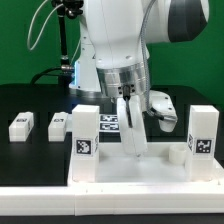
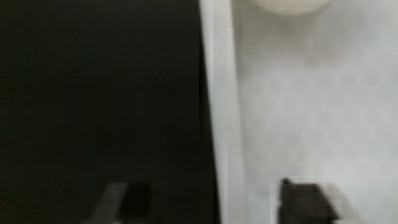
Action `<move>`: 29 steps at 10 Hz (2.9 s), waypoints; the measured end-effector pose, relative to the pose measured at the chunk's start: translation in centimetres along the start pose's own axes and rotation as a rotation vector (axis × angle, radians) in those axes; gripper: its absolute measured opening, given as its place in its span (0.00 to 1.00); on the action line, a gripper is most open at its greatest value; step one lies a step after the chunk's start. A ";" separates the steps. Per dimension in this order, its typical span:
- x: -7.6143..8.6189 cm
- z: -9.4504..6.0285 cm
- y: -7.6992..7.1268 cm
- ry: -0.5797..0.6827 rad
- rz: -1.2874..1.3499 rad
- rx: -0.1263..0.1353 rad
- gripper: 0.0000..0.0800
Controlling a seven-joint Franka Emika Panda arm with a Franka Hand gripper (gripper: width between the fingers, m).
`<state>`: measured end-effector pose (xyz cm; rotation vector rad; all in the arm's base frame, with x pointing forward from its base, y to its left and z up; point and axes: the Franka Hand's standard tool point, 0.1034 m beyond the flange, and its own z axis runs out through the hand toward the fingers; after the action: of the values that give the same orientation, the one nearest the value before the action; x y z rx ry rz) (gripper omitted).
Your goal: Assemble desk
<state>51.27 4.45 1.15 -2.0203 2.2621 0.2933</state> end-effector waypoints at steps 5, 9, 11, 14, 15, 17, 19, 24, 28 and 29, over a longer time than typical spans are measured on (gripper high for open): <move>-0.1 0.0 0.0 0.000 -0.014 0.000 0.09; -0.1 0.0 0.0 0.000 -0.015 0.000 0.09; -0.1 0.0 0.0 0.000 -0.016 0.000 0.09; 1.5 -0.7 0.5 0.013 -0.250 0.023 0.09; 2.9 -1.2 1.1 0.028 -0.359 0.038 0.09; 4.7 -1.5 2.2 0.014 -0.651 0.010 0.09; 6.4 -1.0 2.5 0.013 -0.891 -0.006 0.09; 8.9 -2.3 1.2 0.036 -1.422 -0.017 0.09; 8.8 -2.6 -4.0 0.076 -1.855 -0.016 0.09; 9.1 -2.5 -3.8 0.076 -1.901 -0.026 0.09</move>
Offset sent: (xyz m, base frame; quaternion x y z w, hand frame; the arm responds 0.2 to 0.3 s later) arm 0.0000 0.0000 0.0000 0.0000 0.0000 0.0000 1.0000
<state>54.12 -5.31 1.44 -2.9753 -0.3240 0.0125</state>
